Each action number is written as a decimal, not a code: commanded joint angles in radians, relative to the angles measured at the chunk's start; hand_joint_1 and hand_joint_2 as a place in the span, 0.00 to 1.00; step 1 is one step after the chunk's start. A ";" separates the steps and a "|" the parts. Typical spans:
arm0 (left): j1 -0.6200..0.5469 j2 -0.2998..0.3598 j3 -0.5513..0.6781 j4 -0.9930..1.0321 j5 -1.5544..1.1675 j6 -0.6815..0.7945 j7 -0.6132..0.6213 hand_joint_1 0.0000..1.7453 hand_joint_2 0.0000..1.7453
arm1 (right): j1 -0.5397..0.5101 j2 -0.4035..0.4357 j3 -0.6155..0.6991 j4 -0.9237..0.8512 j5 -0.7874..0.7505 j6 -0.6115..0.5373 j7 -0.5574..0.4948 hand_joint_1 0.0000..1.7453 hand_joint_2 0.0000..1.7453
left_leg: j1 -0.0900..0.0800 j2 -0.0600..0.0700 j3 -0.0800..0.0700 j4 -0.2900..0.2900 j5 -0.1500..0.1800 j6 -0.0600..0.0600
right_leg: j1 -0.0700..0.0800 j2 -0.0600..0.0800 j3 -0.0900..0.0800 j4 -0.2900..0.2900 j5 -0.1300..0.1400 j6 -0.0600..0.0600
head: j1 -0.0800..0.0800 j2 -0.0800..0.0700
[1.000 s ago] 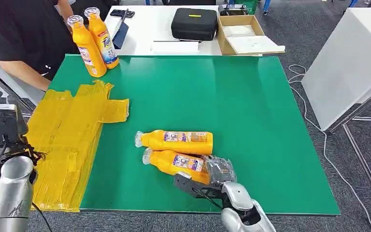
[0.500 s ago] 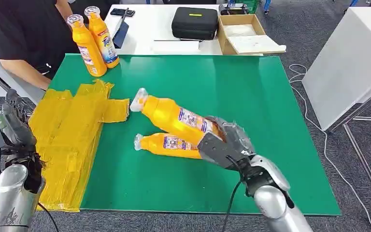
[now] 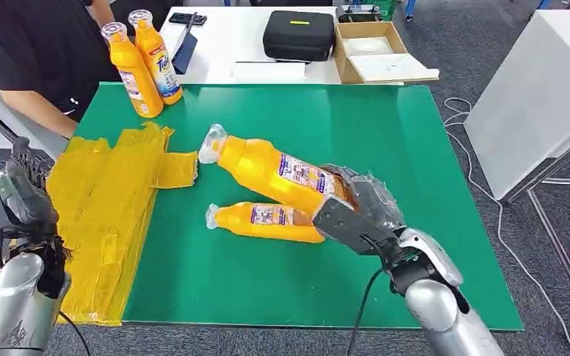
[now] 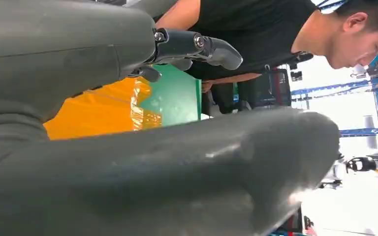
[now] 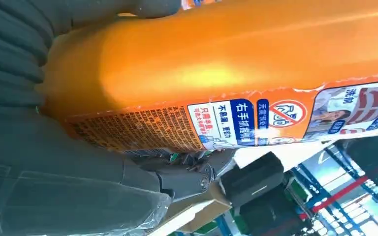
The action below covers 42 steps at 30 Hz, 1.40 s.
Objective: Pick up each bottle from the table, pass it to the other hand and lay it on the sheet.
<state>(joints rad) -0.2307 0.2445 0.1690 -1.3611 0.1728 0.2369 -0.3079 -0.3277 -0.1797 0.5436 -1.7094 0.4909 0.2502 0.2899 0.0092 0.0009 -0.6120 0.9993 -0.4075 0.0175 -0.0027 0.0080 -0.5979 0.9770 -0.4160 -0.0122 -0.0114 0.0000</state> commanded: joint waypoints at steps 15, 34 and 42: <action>0.043 -0.025 -0.470 -0.129 0.857 -0.385 0.234 0.00 1.00 | -0.350 0.159 0.272 0.466 0.052 -0.074 0.055 1.00 1.00 | -0.001 0.000 0.005 0.000 -0.001 -0.001 | -0.001 -0.001 0.004 0.000 -0.001 0.001 | 0.000 0.000; 0.022 -0.151 -0.536 -0.262 0.748 -0.233 0.198 0.00 1.00 | -0.333 0.263 0.326 0.512 0.098 -0.084 0.117 1.00 1.00 | 0.000 -0.001 -0.002 0.001 0.000 -0.001 | 0.000 -0.001 -0.001 0.001 0.000 0.000 | 0.000 0.000; 0.012 -0.186 -0.520 -0.288 0.606 -0.172 0.136 0.00 1.00 | -0.316 0.311 0.326 0.544 0.115 -0.080 0.133 1.00 1.00 | 0.000 -0.001 0.000 0.001 -0.001 -0.001 | -0.001 -0.001 0.000 0.001 -0.001 0.001 | 0.000 0.000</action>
<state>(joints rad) -0.1807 0.1209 -0.3323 -1.6262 0.9263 -0.0004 -0.1156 -0.6044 0.0629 0.8057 -1.2566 0.5913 0.1640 0.4082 0.0094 0.0005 -0.6149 0.9997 -0.4073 0.0176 -0.0027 0.0078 -0.6009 0.9771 -0.4157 -0.0119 -0.0111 0.0000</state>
